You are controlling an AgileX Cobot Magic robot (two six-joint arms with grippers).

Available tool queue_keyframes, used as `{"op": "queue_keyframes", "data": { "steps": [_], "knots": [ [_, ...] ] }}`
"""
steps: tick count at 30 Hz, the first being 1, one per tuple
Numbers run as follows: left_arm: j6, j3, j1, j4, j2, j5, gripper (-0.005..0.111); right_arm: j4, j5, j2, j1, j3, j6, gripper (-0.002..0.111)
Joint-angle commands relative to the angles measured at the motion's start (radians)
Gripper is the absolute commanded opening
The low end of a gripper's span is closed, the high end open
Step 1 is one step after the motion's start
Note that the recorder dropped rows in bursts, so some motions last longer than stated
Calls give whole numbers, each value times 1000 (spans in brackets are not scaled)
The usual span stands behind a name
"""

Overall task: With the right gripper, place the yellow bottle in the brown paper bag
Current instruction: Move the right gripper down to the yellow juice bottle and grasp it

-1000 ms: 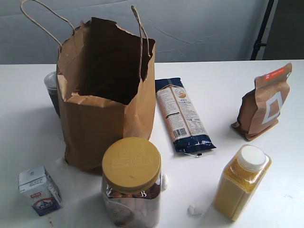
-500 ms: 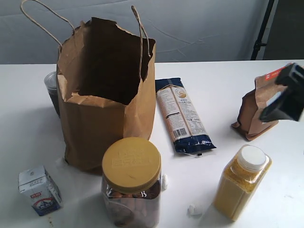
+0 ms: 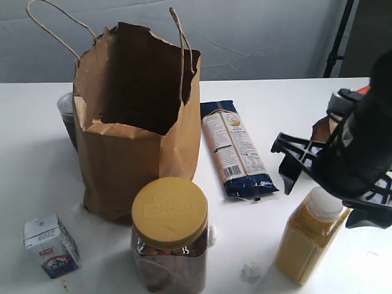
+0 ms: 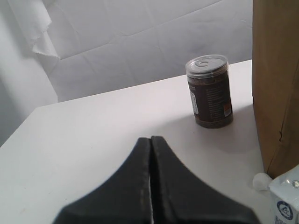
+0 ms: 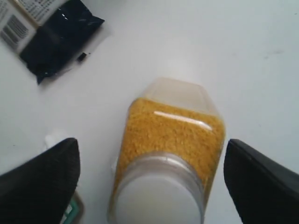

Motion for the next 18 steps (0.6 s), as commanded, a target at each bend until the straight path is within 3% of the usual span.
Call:
{"op": "queue_keyframes", "data": {
  "steps": [1, 3, 4, 7, 8, 14, 18],
  "knots": [
    [-7, 5, 0, 0, -2, -6, 0, 22, -32, 110, 3, 6, 1, 77],
    [-7, 5, 0, 0, -2, -6, 0, 61, -51, 143, 6, 20, -10, 68],
    [-7, 5, 0, 0, -2, -6, 0, 68, -53, 153, 10, 26, -10, 57],
    [-7, 5, 0, 0, -2, -6, 0, 61, -61, 153, 16, 47, -27, 9],
    [-7, 5, 0, 0, -2, -6, 0, 46, -66, 143, 24, 55, -41, 1],
    [-7, 5, 0, 0, -2, -6, 0, -100, -144, -28, 71, 121, -32, 0],
    [-7, 5, 0, 0, -2, -6, 0, -233, -287, -184, 118, 201, 29, 0]
  ]
}}
